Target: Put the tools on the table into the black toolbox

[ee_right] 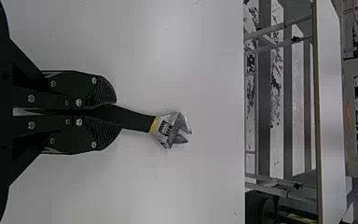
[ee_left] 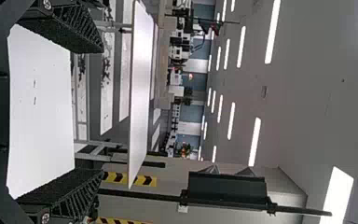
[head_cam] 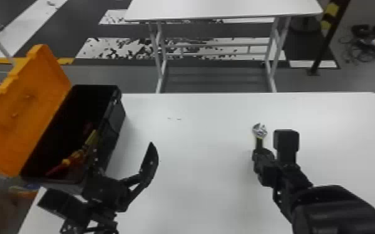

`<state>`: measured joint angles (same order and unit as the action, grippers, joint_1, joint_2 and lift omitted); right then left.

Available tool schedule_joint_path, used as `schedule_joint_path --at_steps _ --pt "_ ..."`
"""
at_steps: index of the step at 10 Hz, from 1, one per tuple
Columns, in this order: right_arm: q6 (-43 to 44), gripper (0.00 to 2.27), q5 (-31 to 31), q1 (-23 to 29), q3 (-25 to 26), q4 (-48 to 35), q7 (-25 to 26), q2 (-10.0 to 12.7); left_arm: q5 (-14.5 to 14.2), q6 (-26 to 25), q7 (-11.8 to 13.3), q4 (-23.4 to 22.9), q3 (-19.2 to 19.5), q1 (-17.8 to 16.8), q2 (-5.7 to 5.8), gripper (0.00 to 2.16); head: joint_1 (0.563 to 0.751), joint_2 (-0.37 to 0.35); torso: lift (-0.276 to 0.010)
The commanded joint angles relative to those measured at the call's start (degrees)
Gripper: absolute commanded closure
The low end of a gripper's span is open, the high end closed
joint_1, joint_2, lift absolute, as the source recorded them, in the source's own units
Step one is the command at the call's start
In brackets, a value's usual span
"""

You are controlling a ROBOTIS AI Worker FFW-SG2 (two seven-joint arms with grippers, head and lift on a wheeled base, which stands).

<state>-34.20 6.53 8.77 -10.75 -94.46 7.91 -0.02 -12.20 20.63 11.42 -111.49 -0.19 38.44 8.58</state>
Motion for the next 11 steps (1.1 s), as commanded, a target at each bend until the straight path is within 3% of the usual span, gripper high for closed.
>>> schedule_joint_path --at_steps 1,9,11 --pt "-0.2 2.22 -0.1 1.4 0.0 -3.1 0.0 0.1 0.1 -0.4 0.0 -0.8 -0.2 -0.1 -0.05 0.08 0.695 0.106 -0.075" --pt "-0.4 2.22 -0.6 4.5 -0.1 -7.6 -2.2 0.1 0.2 -2.1 0.1 -2.4 -1.1 -0.4 -0.49 0.08 0.695 0.098 -0.075" --pt "-2.5 1.82 -1.2 4.5 -1.7 -8.6 -3.0 0.1 0.2 -2.7 0.2 -2.4 -1.1 -0.4 -0.49 0.08 0.695 0.107 -0.075"
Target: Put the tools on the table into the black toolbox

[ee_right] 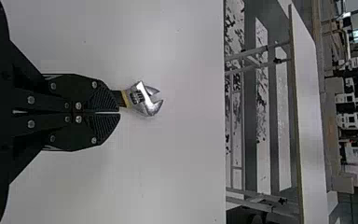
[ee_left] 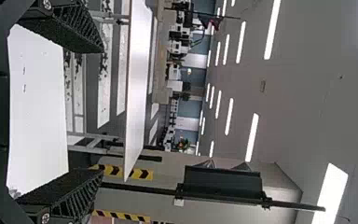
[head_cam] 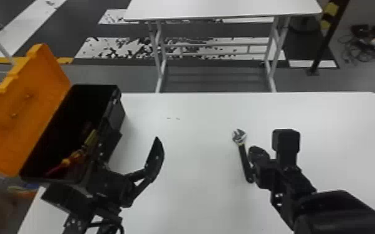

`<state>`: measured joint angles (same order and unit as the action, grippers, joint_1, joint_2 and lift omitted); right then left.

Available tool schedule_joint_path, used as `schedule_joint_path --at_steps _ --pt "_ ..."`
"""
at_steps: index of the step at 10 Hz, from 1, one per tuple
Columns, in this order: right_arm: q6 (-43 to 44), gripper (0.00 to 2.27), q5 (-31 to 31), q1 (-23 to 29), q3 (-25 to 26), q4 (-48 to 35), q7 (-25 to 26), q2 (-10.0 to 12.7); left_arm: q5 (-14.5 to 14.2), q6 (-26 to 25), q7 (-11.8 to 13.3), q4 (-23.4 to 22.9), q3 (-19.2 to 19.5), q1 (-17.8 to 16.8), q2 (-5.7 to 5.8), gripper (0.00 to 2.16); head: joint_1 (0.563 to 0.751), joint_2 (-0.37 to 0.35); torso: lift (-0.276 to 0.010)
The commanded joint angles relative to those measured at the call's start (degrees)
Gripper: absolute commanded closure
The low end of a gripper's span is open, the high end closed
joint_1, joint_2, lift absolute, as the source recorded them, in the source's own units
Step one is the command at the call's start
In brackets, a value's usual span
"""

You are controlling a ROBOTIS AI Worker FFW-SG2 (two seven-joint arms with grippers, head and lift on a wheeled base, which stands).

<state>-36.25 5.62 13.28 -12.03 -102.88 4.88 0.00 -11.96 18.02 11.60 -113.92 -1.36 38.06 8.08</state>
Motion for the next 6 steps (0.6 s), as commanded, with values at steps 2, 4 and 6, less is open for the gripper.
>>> schedule_joint_path --at_steps 2,4,6 --pt "-2.0 0.83 -0.3 0.0 -1.3 -0.2 -1.3 0.1 0.0 -0.1 0.0 0.1 0.0 0.0 0.0 0.08 0.695 0.129 -0.075" --pt "-3.4 0.05 -0.7 -0.3 -1.7 -0.1 -1.4 0.1 0.1 -0.2 0.0 0.4 0.0 0.0 0.0 0.08 0.695 0.144 -0.075" --pt "-4.5 0.06 -0.7 -0.4 -1.4 0.1 -1.3 0.1 0.1 -0.2 0.0 0.6 0.0 -0.1 0.0 0.08 0.695 0.146 -0.075"
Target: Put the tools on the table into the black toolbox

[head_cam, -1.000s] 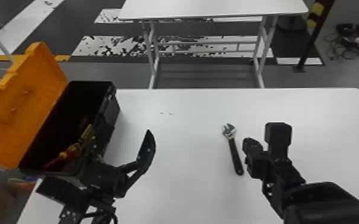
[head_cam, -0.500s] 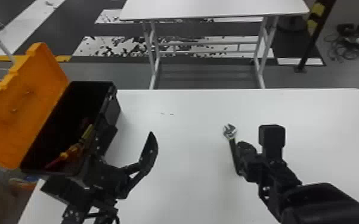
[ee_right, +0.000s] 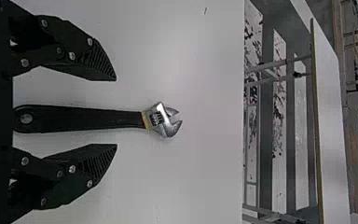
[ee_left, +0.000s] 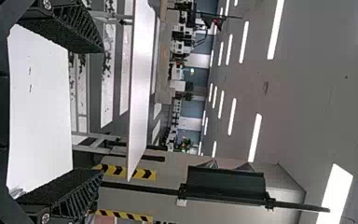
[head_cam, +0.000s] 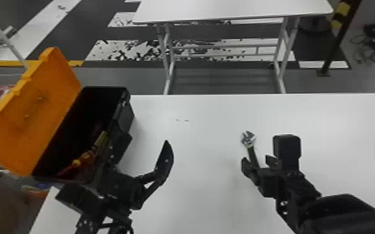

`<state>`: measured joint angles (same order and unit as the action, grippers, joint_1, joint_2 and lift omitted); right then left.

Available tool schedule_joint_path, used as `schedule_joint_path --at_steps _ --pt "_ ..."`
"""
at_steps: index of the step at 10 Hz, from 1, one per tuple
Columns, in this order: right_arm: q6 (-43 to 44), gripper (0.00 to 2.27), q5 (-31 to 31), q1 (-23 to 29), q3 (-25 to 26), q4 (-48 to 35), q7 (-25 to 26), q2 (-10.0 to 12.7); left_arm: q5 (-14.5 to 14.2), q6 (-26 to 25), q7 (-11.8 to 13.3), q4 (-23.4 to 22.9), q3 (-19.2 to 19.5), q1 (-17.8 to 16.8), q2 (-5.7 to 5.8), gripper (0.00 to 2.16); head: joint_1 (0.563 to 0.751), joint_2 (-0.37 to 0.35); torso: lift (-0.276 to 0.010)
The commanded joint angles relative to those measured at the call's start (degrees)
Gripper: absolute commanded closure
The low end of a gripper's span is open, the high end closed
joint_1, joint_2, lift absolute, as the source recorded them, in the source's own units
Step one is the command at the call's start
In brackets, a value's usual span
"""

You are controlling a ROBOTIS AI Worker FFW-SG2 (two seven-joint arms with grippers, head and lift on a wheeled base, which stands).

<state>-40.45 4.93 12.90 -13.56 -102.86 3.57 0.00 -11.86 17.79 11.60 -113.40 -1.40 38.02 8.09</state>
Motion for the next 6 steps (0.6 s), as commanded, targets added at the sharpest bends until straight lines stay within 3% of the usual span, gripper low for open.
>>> schedule_joint_path --at_steps 1,6 --pt "-0.8 0.09 0.0 -0.2 0.2 0.7 -0.1 0.1 0.0 0.0 0.0 0.2 0.0 -0.1 0.09 0.08 0.695 0.146 -0.075" --pt "-0.8 0.18 0.0 -1.6 -0.1 3.8 -0.9 0.1 -0.1 0.0 0.1 0.5 -0.3 -0.3 0.17 0.08 0.695 0.142 -0.075"
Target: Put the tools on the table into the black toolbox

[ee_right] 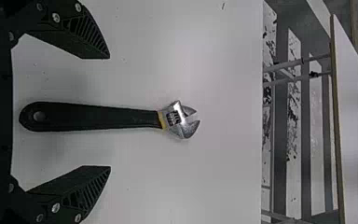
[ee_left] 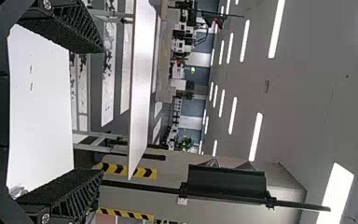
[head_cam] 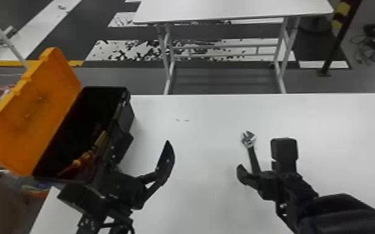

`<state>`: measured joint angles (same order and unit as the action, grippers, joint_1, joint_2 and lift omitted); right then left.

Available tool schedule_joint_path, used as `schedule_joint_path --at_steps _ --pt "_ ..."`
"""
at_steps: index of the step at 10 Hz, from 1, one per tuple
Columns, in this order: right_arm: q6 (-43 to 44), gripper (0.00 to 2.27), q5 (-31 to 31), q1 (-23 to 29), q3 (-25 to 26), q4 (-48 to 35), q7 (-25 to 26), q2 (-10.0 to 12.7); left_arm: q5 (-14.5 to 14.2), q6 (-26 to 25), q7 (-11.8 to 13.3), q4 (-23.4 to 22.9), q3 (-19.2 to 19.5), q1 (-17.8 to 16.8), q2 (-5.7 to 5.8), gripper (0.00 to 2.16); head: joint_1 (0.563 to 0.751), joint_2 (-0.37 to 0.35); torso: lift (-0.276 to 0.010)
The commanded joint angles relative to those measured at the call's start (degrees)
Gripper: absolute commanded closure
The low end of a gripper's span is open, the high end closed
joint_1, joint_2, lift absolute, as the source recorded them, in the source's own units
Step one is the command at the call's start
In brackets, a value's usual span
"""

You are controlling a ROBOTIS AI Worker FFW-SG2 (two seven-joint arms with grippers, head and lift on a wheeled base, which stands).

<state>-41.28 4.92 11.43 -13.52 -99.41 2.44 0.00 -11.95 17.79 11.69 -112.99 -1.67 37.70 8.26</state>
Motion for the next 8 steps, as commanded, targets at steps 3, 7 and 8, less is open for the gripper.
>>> schedule_joint_path --at_steps 3,7,8 --pt "-0.5 0.44 -0.2 -0.7 -0.1 1.7 -1.8 0.1 0.0 0.0 0.0 0.0 0.0 0.0 0.0 0.08 0.695 0.151 -0.075" --pt "-4.0 1.8 -0.7 -1.2 0.3 1.8 -2.0 0.1 0.0 -0.2 0.1 0.2 0.0 0.0 0.0 0.08 0.695 0.15 -0.075" --pt "-4.2 2.02 -1.0 -1.2 0.5 1.8 -2.1 0.1 0.0 -0.2 0.2 0.2 0.0 0.0 0.0 0.08 0.695 0.15 -0.075"
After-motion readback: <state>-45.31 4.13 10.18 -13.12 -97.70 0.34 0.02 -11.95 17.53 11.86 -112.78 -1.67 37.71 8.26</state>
